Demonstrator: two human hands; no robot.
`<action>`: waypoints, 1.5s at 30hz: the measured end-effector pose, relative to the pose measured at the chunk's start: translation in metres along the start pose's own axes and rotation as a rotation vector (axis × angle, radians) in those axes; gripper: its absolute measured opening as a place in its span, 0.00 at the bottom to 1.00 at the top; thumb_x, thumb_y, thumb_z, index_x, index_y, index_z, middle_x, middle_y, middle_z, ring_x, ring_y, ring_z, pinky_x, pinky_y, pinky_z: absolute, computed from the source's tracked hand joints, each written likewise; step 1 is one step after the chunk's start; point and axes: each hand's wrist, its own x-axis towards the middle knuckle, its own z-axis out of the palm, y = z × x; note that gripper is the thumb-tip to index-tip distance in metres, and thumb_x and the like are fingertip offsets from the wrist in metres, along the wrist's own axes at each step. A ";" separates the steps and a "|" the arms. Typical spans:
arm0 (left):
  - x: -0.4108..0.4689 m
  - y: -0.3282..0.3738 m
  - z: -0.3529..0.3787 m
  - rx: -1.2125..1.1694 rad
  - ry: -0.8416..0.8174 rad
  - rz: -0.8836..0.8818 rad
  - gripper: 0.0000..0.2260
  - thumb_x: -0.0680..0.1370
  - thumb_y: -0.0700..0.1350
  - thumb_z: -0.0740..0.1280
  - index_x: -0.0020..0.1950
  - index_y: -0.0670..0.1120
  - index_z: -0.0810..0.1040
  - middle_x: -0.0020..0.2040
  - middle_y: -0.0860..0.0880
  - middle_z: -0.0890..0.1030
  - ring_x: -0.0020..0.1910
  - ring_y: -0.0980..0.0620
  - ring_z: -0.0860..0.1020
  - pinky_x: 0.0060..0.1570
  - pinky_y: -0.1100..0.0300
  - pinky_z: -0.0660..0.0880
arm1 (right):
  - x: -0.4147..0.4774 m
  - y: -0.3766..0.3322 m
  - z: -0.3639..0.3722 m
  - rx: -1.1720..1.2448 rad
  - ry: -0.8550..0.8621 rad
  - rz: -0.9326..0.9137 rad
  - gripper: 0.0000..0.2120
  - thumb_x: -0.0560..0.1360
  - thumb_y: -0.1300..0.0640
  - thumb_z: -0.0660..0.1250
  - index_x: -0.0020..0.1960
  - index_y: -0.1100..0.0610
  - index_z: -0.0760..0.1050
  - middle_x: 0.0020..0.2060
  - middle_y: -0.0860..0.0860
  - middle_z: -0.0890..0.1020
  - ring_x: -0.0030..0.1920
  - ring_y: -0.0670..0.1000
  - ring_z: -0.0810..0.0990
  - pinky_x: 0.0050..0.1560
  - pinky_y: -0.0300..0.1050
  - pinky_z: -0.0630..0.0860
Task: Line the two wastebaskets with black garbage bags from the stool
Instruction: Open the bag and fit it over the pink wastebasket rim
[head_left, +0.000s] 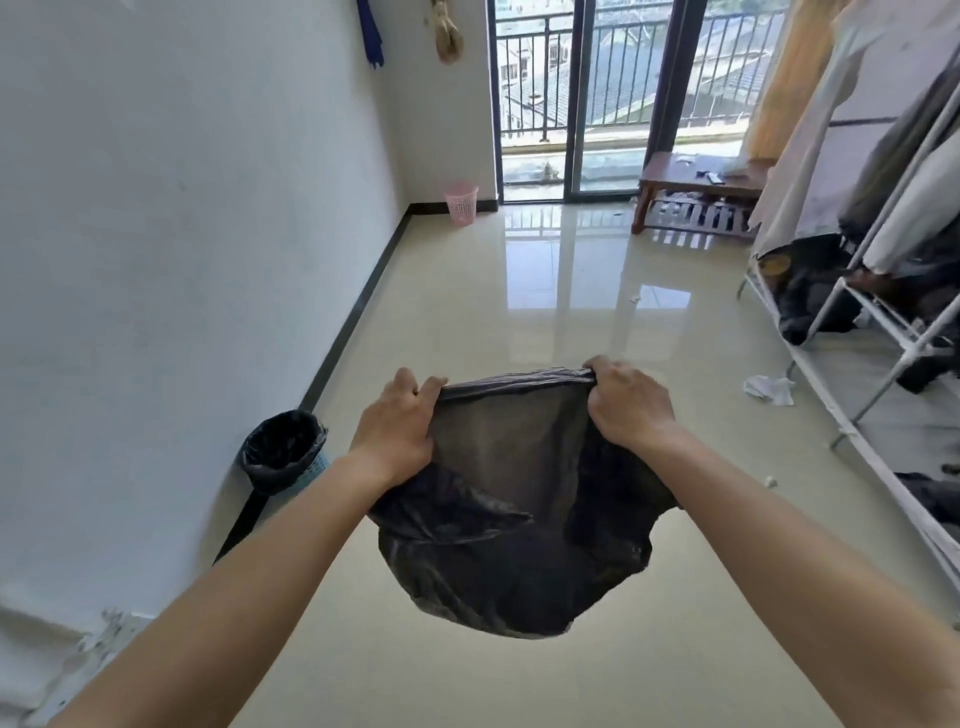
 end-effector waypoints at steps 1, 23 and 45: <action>0.024 -0.010 0.001 0.003 0.011 -0.019 0.31 0.71 0.40 0.66 0.72 0.50 0.61 0.54 0.45 0.65 0.49 0.44 0.72 0.40 0.54 0.72 | 0.029 -0.005 0.002 -0.012 0.003 -0.024 0.18 0.76 0.55 0.56 0.64 0.54 0.72 0.56 0.57 0.79 0.54 0.62 0.79 0.52 0.54 0.73; 0.645 -0.263 0.080 0.135 0.118 -0.051 0.15 0.80 0.43 0.53 0.67 0.46 0.67 0.49 0.46 0.79 0.35 0.43 0.79 0.30 0.55 0.71 | 0.675 -0.042 0.112 -0.161 0.069 -0.207 0.30 0.76 0.30 0.44 0.37 0.50 0.73 0.36 0.49 0.77 0.39 0.56 0.79 0.38 0.48 0.68; 1.278 -0.498 0.162 0.128 0.231 -0.142 0.07 0.76 0.49 0.65 0.45 0.45 0.74 0.29 0.49 0.78 0.23 0.46 0.74 0.24 0.62 0.61 | 1.379 -0.073 0.225 -0.133 0.088 -0.301 0.29 0.79 0.38 0.50 0.34 0.54 0.79 0.34 0.49 0.78 0.33 0.53 0.77 0.37 0.45 0.66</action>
